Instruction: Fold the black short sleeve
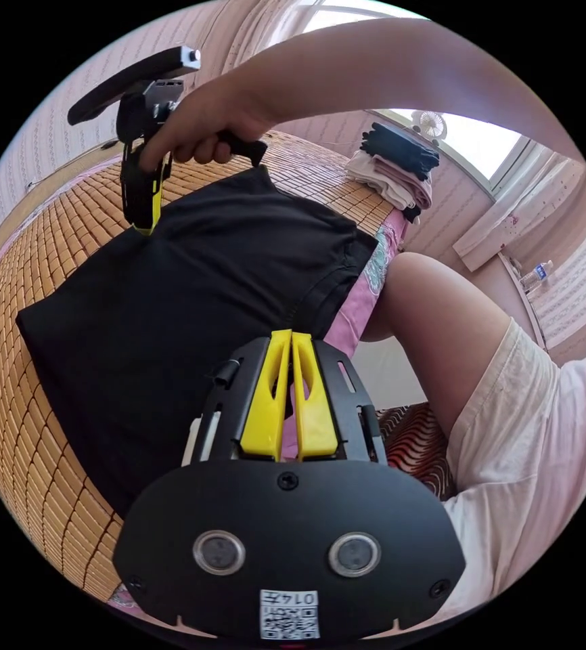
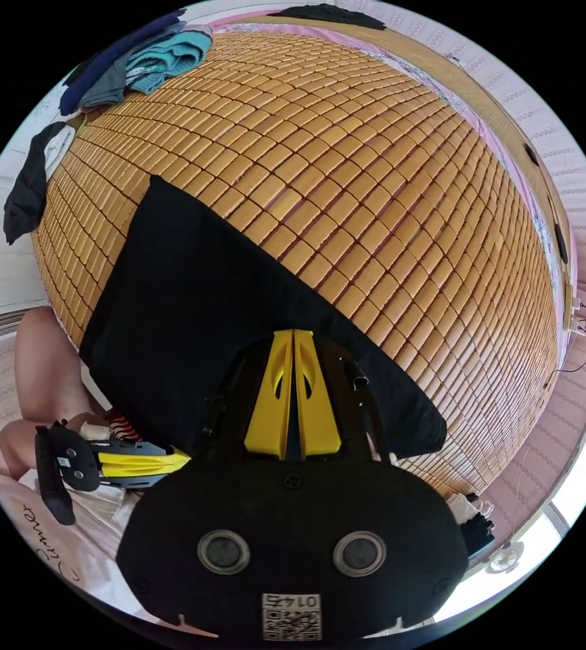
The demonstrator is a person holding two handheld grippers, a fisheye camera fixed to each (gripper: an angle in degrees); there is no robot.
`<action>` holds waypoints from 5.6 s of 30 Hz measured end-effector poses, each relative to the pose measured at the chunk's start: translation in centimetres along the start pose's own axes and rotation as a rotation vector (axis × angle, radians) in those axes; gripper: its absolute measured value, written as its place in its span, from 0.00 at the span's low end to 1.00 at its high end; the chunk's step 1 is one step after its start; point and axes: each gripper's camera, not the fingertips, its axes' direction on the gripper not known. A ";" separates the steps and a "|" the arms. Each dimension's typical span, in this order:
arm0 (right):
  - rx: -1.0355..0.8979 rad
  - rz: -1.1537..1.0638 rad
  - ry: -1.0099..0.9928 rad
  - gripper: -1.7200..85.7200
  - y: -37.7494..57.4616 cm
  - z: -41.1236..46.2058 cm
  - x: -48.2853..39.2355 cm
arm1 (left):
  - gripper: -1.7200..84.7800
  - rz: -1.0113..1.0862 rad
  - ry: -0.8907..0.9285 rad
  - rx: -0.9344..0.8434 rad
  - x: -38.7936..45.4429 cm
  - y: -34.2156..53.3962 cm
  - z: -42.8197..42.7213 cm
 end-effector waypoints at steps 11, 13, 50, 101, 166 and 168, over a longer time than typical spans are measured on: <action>0.140 0.180 -0.064 0.01 4.2 -0.3 7.4 | 0.01 0.044 -0.075 0.078 3.0 1.5 -2.6; 0.243 0.226 -0.084 0.01 8.1 -1.1 8.7 | 0.01 0.070 -0.084 0.163 4.1 1.9 -4.3; 0.827 0.498 -0.988 0.06 69.3 17.7 21.9 | 0.03 0.181 -0.107 0.031 19.4 -13.9 3.6; 0.626 0.404 -0.391 0.09 35.4 3.2 13.1 | 0.05 -0.580 -0.148 0.016 -9.4 2.2 -8.3; 0.744 1.247 0.041 0.14 97.0 -21.6 55.1 | 0.08 0.282 0.071 0.095 23.2 -72.9 6.0; 0.864 1.185 0.027 0.14 96.4 -20.0 52.6 | 0.08 0.279 0.105 0.069 20.8 -70.8 6.3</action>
